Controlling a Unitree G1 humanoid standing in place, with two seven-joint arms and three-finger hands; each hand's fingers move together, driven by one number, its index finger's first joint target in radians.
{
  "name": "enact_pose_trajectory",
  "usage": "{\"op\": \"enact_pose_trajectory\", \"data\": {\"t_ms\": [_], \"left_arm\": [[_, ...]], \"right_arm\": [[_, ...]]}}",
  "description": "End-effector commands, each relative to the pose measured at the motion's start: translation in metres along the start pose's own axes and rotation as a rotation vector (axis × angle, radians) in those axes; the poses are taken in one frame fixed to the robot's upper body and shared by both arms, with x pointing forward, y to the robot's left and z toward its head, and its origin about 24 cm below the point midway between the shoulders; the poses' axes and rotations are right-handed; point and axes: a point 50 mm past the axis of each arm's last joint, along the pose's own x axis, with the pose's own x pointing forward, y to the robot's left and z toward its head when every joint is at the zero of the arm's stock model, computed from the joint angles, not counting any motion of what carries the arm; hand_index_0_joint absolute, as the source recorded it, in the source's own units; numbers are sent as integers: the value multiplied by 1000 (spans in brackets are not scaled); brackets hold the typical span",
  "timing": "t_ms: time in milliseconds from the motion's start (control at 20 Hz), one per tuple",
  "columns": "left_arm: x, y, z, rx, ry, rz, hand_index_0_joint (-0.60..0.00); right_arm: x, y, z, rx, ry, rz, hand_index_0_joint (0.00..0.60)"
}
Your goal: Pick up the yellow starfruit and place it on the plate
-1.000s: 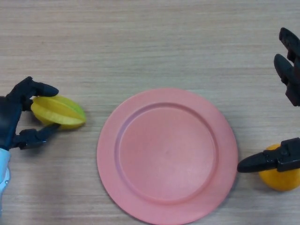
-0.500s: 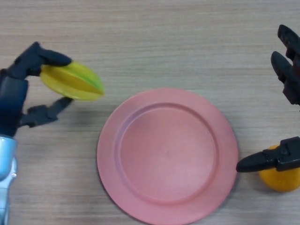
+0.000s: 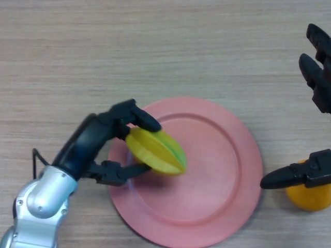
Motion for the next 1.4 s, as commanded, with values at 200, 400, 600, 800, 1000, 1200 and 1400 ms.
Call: {"op": "enact_pose_trajectory", "data": {"t_ms": [200, 400, 600, 800, 1000, 1200, 1400], "left_arm": [[5, 8, 21, 115, -107, 58, -300], [5, 6, 33, 210, -183, 117, 0], [-14, 24, 70, 51, -397, 206, 0], [-29, 57, 81, -90, -477, 317, 0], [-43, 86, 76, -263, -520, 454, 0], [-47, 103, 64, -256, -481, 543, 0], [-49, 105, 63, -261, -450, 522, 0]], "right_arm": [[-10, -14, 30, -57, -176, -68, 0], [-13, -14, 32, -73, -173, -73, 0], [-14, -15, 34, -78, -175, -74, 0], [-12, -14, 33, -75, -178, -80, 0], [-10, -14, 31, -85, -182, -82, 0], [-5, -14, 30, -92, -190, -75, 0], [-1, -12, 27, -74, -192, -64, 0]]}}
